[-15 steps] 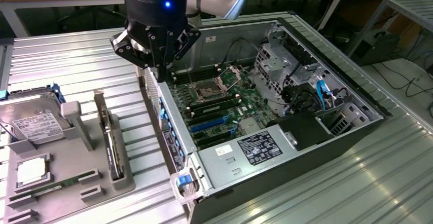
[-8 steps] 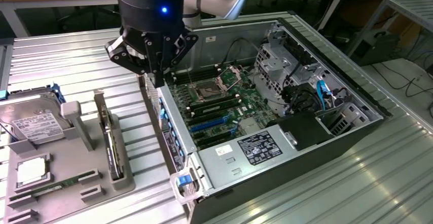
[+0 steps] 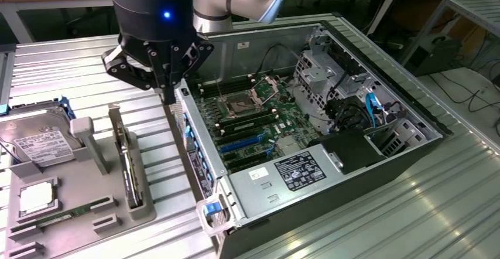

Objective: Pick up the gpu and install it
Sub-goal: 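Reach for the gpu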

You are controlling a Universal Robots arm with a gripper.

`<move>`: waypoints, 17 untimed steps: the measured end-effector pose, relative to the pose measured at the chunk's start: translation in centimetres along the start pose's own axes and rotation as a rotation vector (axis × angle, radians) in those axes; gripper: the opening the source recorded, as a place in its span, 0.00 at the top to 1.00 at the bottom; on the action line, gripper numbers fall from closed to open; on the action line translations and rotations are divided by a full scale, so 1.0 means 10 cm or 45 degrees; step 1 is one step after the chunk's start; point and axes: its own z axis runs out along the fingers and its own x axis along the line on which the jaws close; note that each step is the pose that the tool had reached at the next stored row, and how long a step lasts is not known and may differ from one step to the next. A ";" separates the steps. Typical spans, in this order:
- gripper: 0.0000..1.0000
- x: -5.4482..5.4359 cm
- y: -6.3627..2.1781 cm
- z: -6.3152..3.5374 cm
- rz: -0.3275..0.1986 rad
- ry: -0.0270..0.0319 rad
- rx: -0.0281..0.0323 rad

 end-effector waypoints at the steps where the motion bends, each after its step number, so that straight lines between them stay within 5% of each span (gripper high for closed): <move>1: 0.89 0.03 0.003 0.000 0.000 0.0000 0.0000; 17: 0.89 0.41 0.014 -0.003 0.000 0.0001 0.0001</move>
